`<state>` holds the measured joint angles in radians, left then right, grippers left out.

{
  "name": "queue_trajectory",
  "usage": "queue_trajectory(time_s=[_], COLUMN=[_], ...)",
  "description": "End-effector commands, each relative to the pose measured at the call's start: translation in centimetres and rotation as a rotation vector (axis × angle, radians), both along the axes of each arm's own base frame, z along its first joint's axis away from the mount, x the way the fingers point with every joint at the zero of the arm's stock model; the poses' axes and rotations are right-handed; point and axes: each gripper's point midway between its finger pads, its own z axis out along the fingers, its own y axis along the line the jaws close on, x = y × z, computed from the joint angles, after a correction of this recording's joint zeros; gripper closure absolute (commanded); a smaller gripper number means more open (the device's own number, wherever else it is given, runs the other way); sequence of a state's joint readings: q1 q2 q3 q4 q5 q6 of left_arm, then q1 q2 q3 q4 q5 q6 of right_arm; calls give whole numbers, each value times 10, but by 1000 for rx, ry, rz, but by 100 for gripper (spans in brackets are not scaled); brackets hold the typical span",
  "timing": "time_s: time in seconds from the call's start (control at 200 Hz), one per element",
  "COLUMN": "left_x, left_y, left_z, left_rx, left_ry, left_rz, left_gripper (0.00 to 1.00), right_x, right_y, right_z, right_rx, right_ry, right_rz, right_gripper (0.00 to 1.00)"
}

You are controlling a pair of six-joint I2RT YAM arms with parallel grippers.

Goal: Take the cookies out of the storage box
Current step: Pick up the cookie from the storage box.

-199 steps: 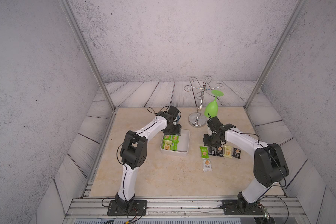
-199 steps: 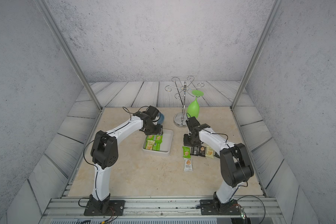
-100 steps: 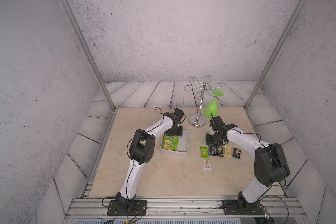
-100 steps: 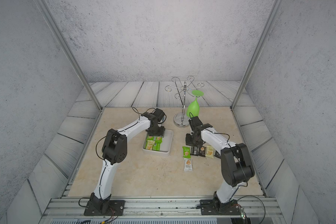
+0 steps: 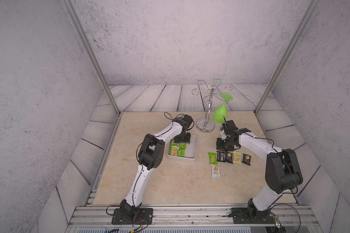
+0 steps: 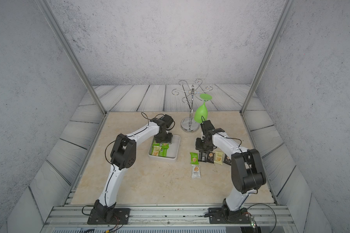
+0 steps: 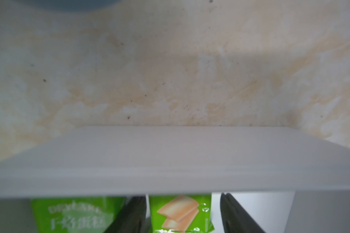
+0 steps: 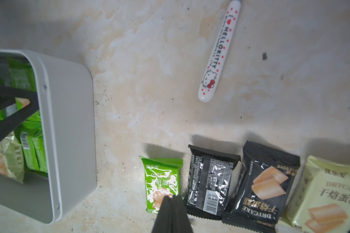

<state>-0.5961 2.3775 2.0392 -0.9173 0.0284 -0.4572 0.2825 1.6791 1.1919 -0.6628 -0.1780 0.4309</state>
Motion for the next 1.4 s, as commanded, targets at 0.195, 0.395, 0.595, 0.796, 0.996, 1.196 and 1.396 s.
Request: queue_trajectory(time_s=[0.195, 0.395, 0.595, 0.796, 0.996, 1.196, 1.396], left_x=[-2, -3, -2, -1, 0, -4, -13], left_y=[0, 1, 0, -3, -12, -21, -22], left_z=[-18, -25, -23, -14, 5, 32, 67], left_rx=[40, 47, 44, 26, -15, -67, -135], left_ry=[31, 48, 41, 27, -1, -24, -64], left_rz=[4, 2, 2, -2, -7, -19, -23], left_gripper=[40, 37, 45, 52, 53, 53, 53], right_x=[-1, 0, 0, 0, -1, -2, -2], right_y=[-3, -6, -8, -8, -10, -10, -9], right_z=[-5, -4, -4, -2, 0, 6, 15], right_rx=[21, 25, 26, 25, 17, 23, 36], right_ry=[17, 15, 14, 11, 10, 2, -7], right_rz=[-1, -10, -15, -14, -15, -26, -45], right_gripper=[94, 94, 94, 94, 94, 94, 94])
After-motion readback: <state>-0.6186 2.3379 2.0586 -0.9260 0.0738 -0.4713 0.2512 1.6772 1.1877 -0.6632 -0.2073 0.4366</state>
